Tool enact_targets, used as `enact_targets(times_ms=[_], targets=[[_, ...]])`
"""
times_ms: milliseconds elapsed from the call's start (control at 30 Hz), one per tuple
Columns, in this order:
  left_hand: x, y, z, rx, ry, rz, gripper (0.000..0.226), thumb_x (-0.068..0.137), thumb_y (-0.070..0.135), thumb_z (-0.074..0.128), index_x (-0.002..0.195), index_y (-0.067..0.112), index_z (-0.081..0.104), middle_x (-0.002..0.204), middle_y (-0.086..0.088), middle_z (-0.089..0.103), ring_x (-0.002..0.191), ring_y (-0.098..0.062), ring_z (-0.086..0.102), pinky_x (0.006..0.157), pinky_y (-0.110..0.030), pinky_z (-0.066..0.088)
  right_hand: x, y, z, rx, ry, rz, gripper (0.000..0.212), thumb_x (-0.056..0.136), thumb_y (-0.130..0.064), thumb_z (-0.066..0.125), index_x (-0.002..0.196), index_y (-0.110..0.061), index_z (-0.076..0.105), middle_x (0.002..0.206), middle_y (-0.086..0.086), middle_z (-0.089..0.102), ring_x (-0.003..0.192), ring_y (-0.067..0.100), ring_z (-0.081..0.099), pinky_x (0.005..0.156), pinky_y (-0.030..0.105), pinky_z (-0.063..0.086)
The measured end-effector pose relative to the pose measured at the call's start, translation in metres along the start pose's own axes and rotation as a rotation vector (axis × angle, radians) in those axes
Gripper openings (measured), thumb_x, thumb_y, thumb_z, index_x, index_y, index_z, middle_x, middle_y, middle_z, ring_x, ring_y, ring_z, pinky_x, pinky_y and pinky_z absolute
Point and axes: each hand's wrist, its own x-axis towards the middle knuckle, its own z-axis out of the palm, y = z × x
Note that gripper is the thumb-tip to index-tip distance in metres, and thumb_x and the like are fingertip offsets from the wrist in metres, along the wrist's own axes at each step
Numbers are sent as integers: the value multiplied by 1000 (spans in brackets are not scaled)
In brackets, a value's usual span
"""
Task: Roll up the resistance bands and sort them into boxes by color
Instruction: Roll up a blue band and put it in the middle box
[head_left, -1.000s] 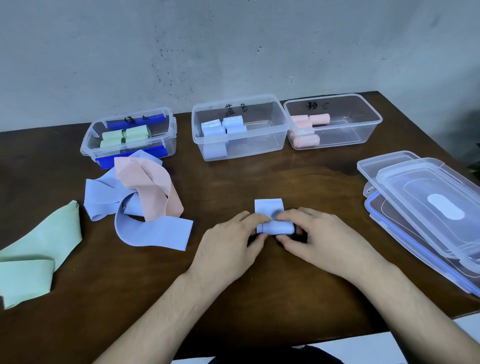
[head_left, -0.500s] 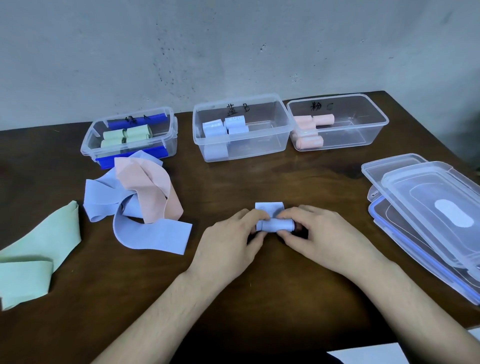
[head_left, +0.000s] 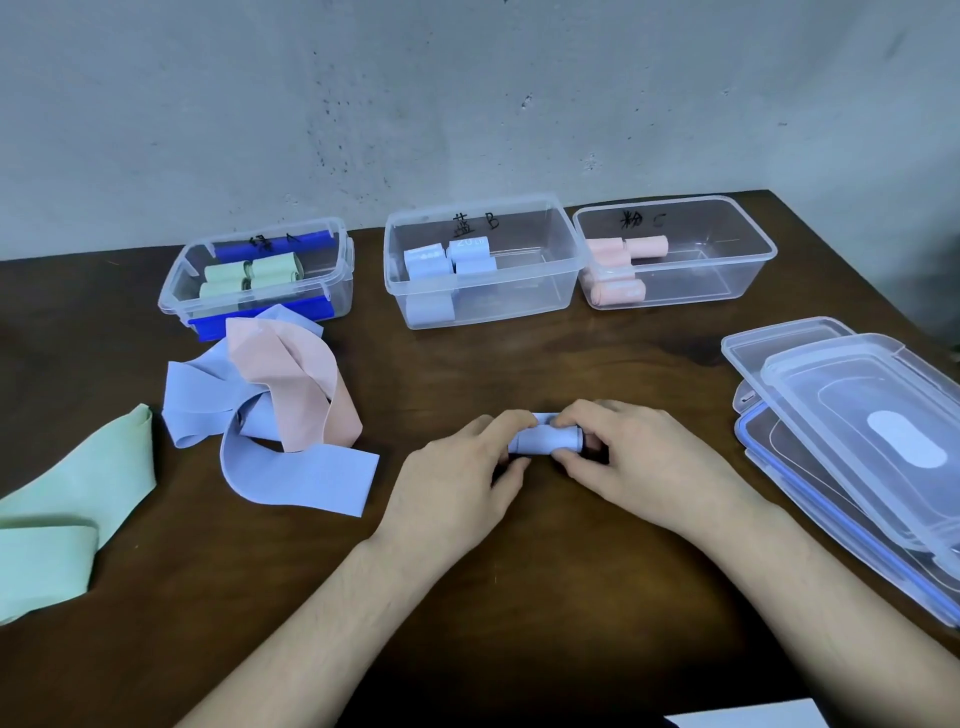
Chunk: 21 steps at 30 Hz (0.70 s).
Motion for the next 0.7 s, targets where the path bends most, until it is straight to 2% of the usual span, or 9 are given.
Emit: enact_targets(times_ms=[67,167,300,400,500,633,700], targets=[[2,0,2,34,-2,4,38,100,41,48,137,42,42,98,17,52,75,-8,57,56,-12,39,2,0,0,-12,-1,6,26,96,-42,57,121,-36,57,82,-20,45,72,2,49,64,18,43],[6,-3,1,33,15,3,39,102,38,44,141,43,43,111,16,60,82,-9,61,57,-10,36,3,0,-1,-19,20,1,32,96,-45,57,127,-38,57,90,-17,50,77,5,53,69,22,49],[12,-4,0,57,19,10,41,104,38,38,144,45,39,114,15,62,92,-11,62,67,-19,48,6,1,-3,-44,17,-23,36,93,-47,60,128,-42,51,101,-16,53,85,7,54,73,21,49],[16,-5,0,66,7,16,42,105,37,36,146,44,37,120,13,63,99,-12,63,75,-27,54,12,0,-4,-79,-9,-25,32,93,-43,62,124,-39,53,98,-16,50,85,6,51,72,17,43],[20,-6,0,13,-32,-3,44,104,36,38,148,43,35,126,12,63,104,-13,63,82,-30,54,17,-1,-4,-64,-12,3,26,93,-37,62,118,-36,56,95,-15,54,82,7,54,72,21,47],[24,-3,-2,-183,-87,-99,49,102,33,49,147,39,31,104,12,64,77,-7,60,69,-17,48,21,-2,-6,-50,-9,62,24,89,-39,63,111,-32,58,89,-13,58,79,8,57,66,23,47],[25,-1,-2,-358,-88,-203,42,99,33,55,136,34,35,102,13,63,72,-7,62,66,-15,50,24,-2,-10,-40,15,99,23,87,-42,64,106,-31,56,87,-14,58,77,7,56,62,21,45]])
